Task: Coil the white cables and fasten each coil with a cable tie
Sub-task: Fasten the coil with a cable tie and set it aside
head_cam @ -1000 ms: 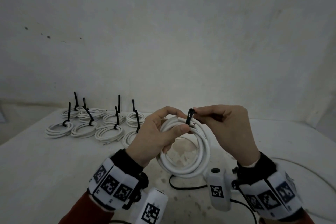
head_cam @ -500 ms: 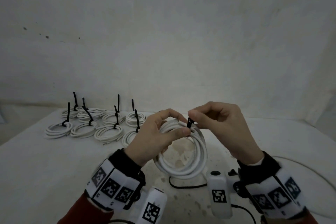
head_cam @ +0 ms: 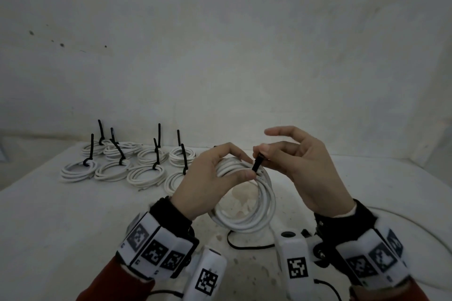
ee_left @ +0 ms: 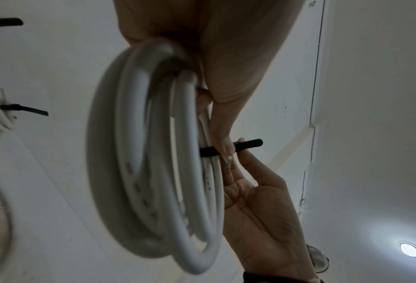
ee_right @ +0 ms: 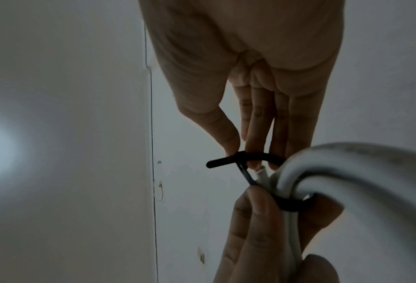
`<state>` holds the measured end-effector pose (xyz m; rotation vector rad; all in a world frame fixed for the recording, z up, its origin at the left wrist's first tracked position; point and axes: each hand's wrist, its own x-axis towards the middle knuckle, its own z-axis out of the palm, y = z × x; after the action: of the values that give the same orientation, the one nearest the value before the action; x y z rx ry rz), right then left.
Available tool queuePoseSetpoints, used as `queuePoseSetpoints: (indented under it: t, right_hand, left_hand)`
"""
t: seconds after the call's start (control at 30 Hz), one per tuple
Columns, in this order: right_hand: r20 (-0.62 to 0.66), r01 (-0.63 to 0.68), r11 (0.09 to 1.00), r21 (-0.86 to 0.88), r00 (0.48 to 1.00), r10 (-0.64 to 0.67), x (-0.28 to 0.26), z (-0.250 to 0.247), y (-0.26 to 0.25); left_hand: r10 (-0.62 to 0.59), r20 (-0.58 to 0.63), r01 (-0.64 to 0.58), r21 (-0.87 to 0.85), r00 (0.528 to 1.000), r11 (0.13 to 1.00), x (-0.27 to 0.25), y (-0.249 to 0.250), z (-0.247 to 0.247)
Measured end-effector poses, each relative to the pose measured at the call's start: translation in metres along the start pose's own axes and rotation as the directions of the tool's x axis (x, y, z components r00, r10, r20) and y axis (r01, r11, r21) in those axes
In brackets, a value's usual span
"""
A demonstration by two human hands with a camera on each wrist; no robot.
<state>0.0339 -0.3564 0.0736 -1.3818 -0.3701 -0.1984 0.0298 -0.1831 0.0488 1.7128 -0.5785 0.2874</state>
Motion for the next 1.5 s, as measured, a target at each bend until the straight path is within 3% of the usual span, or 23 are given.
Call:
queuePoseSetpoints:
  t: [0.27,0.4,0.53,0.67,0.77,1.0,1.13,1.33,1.4,1.5]
  right_hand:
    - [-0.063,-0.004,0.997,0.073,0.998,0.009,0.001,0.002,0.003]
    - [-0.032,-0.06,0.994,0.091,0.998,0.063,0.004,0.0,0.009]
    - [-0.116,-0.059,0.997,-0.046,0.992,0.053,0.005,-0.002,-0.001]
    - [0.01,-0.274,0.937,-0.217,0.959,0.283,-0.001,-0.001,-0.011]
    - [0.079,-0.313,0.934,-0.171,0.941,0.329,-0.004,0.002,-0.008]
    - [0.108,-0.315,0.949,0.021,0.944,0.311,-0.003,0.006,0.0]
    - [0.136,-0.277,0.96,-0.044,0.95,0.28,-0.004,0.004,-0.001]
    - [0.191,-0.218,0.965,-0.144,0.951,0.244,-0.005,0.003,-0.005]
    - [0.205,-0.194,0.968,-0.159,0.953,0.225,-0.005,0.003,-0.005]
    - [0.249,-0.24,0.962,-0.131,0.931,0.266,-0.004,0.002,-0.003]
  left_hand:
    - [0.051,0.02,-0.052,0.052,0.999,0.997,-0.001,-0.006,0.001]
    - [0.186,0.064,-0.195,0.17,0.98,0.966,-0.005,0.002,0.008]
    - [0.396,-0.012,-0.348,0.451,0.918,0.821,-0.001,-0.002,-0.002]
    - [0.5,0.018,-0.396,0.636,0.866,0.662,0.002,-0.012,-0.01]
    - [0.516,0.021,-0.391,0.68,0.856,0.62,0.002,-0.016,-0.009]
    - [0.534,-0.07,-0.368,0.651,0.842,0.664,0.002,-0.016,-0.005]
    - [0.534,-0.106,-0.386,0.575,0.839,0.721,0.003,-0.016,-0.007]
    - [0.577,-0.168,-0.415,0.54,0.799,0.732,0.005,-0.014,-0.007]
    - [0.59,-0.179,-0.418,0.548,0.788,0.725,0.005,-0.012,-0.007]
    - [0.629,-0.103,-0.445,0.62,0.77,0.646,0.005,-0.013,-0.013]
